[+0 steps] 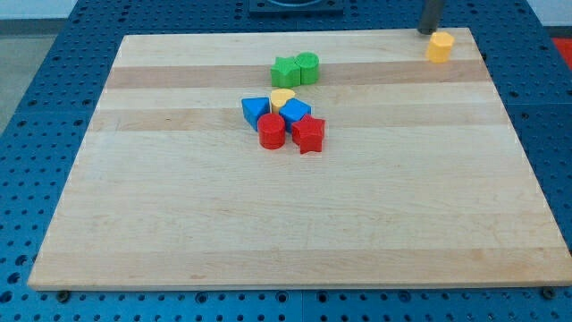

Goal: Separate the green star and green circle

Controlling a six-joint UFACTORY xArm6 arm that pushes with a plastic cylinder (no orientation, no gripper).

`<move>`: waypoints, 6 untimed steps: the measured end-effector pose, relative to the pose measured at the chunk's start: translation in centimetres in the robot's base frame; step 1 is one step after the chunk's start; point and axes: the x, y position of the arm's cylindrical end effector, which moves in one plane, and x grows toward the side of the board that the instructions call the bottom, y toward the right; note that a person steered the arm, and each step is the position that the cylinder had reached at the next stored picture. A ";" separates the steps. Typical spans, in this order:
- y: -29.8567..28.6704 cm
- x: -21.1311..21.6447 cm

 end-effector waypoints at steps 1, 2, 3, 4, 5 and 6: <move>-6.3 0.9; -11.9 2.0; -14.2 3.9; -18.1 5.3; -20.6 5.4; -21.5 7.1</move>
